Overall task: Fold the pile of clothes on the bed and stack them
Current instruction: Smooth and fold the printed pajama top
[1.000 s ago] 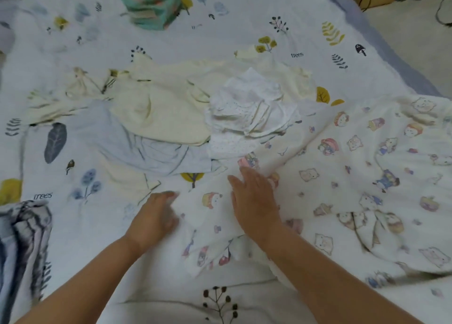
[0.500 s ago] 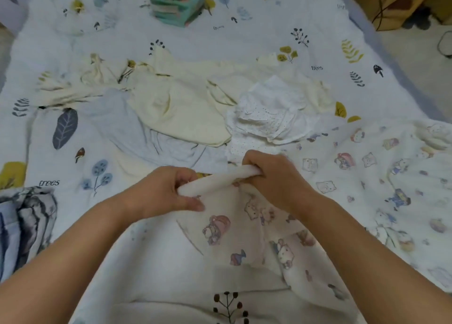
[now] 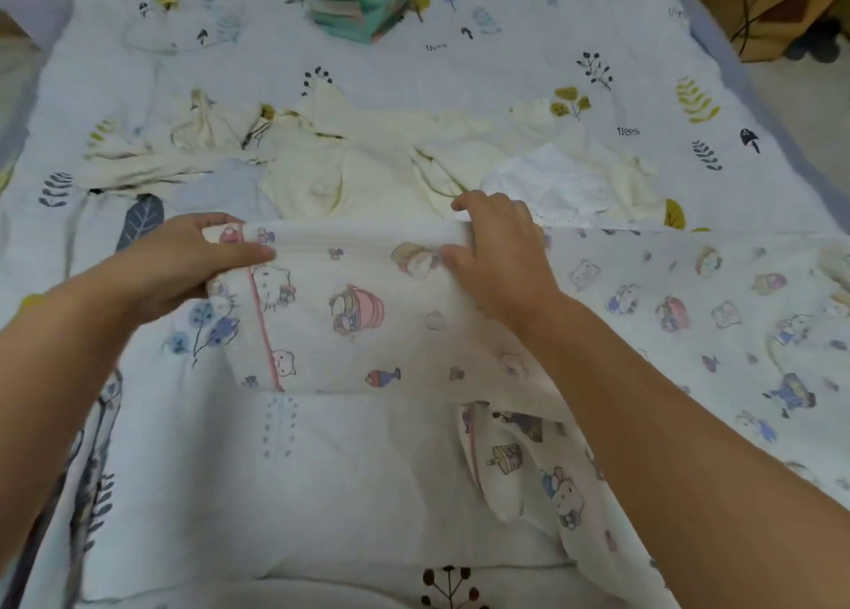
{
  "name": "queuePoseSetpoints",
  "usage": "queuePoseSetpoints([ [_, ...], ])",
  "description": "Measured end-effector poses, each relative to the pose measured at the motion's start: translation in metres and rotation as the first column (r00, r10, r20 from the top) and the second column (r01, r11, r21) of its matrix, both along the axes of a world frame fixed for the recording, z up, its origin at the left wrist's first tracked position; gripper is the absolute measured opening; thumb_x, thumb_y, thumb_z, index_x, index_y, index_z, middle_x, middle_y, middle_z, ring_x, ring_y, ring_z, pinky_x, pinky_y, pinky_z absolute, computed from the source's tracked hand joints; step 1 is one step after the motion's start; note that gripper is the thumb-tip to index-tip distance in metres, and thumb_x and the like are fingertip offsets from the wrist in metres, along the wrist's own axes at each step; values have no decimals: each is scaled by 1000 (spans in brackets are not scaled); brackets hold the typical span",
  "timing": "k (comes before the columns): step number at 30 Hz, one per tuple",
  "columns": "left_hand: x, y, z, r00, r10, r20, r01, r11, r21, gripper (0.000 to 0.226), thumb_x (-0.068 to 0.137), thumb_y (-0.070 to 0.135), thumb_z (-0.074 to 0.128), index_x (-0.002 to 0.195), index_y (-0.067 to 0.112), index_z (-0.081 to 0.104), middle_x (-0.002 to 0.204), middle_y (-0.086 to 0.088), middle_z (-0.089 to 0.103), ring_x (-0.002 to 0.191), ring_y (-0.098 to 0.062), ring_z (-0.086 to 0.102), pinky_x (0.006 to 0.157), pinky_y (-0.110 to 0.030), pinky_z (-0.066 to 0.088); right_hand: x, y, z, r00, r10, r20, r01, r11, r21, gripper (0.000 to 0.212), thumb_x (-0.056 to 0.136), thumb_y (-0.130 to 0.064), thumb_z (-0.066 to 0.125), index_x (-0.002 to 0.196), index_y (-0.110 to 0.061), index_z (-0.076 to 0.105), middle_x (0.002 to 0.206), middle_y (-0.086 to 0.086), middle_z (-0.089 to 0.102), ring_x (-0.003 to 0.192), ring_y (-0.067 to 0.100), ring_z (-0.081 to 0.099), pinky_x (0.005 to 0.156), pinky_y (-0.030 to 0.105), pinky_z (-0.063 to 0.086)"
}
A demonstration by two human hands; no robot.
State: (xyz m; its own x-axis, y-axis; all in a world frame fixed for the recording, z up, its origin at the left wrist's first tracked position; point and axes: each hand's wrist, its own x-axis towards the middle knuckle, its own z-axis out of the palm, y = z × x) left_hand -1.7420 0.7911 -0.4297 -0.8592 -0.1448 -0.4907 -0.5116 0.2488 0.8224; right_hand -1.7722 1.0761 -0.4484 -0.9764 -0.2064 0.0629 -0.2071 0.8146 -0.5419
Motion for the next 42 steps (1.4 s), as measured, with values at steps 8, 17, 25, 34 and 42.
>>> queuePoseSetpoints([
  [8, 20, 30, -106, 941, 212, 265, -128, 944, -303, 71, 79, 24, 73, 133, 2, 33, 99, -10, 58, 87, -26, 59, 75, -34, 47, 62, 23, -59, 999, -18, 39, 6, 962, 275, 45, 88, -30, 56, 129, -15, 47, 127, 9, 47, 119, 28, 40, 97, 37, 31],
  [17, 37, 37, -118, 975, 224, -2, -166, 718, -676, 38, 81, 9, 62, 115, 4, 45, 109, -22, 57, 100, -40, 54, 75, -38, 37, 114, 35, -82, 990, -7, 143, -41, 942, 334, 52, 82, -31, 66, 128, -11, 51, 132, 16, 47, 122, 32, 45, 102, 43, 35],
  [25, 80, 117, -97, 943, -302, -141, 127, 715, -687, 20, 80, 2, 58, 99, 5, 64, 101, -14, 59, 94, -32, 56, 83, -37, 39, 176, 35, -87, 990, -45, 133, -24, 880, 475, 58, 38, -47, 86, 82, -13, 69, 74, 6, 61, 67, 22, 60, 55, 33, 51],
  [34, 131, 171, -89, 935, -112, 336, 17, 961, 275, 37, 92, 48, 44, 111, 20, 58, 113, -3, 65, 107, -20, 58, 95, -35, 45, 197, 20, -50, 995, -65, -77, 73, 992, 104, 22, 61, -12, 79, 81, -11, 68, 66, -1, 62, 50, 11, 57, 44, 15, 43],
  [42, 159, 142, -54, 943, -184, 277, 34, 883, 469, 18, 87, 2, 54, 102, 0, 64, 98, -23, 70, 83, -29, 69, 67, -31, 58, 248, 10, -24, 965, 248, -83, -251, 967, -35, 16, 63, -17, 72, 77, -14, 66, 72, -3, 64, 59, 12, 60, 51, 17, 45],
])
